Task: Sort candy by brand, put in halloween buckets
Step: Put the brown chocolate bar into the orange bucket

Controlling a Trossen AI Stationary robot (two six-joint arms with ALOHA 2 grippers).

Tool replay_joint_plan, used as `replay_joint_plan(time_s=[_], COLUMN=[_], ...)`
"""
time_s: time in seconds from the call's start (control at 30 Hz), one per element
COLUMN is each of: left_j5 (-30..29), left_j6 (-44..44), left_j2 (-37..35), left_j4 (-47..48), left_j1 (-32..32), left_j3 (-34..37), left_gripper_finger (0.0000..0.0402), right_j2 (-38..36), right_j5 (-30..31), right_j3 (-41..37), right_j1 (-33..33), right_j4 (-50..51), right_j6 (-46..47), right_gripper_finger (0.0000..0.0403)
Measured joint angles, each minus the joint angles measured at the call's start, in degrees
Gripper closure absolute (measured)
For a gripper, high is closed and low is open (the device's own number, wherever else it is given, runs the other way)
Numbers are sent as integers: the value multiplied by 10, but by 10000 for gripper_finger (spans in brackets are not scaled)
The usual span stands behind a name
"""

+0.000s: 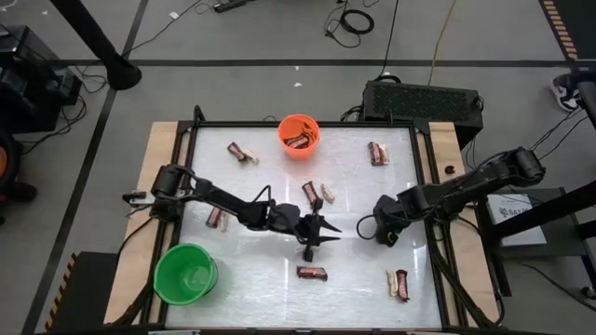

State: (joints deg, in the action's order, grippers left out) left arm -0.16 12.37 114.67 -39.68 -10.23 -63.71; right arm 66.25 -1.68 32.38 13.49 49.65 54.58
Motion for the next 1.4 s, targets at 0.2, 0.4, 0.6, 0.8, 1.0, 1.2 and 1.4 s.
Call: replay_joint_plan(time_s=[0.2,0.4,0.6,0.8,1.0,1.2,1.4], left_j5=[-13,-34,-31,-31,-43,-89,-72], left_j6=[-17,-31,-30,-31,-30,-27,-31], left_j2=[16,28,67,125,175,194,211], left_j4=[0,40,44,85,198,245,260], left_j1=[2,14,11,13,19,31,45], left_j3=[-5,-8,-30,-114,-239,-290,-307], left_gripper_finger=[306,306,306,306,306,306,293], right_j2=[0,0,5,-6,-11,-9,5], right_j5=[36,29,29,33,80,118,106], right_j3=[0,0,0,0,0,0,0], right_j1=[-1,5,17,16,16,16,33], right_j4=[-39,-143,-245,-196,-72,-25,-40], right_j6=[-18,-20,-71,-84,-39,2,9], right_gripper_finger=[403,403,403,403,403,403,403])
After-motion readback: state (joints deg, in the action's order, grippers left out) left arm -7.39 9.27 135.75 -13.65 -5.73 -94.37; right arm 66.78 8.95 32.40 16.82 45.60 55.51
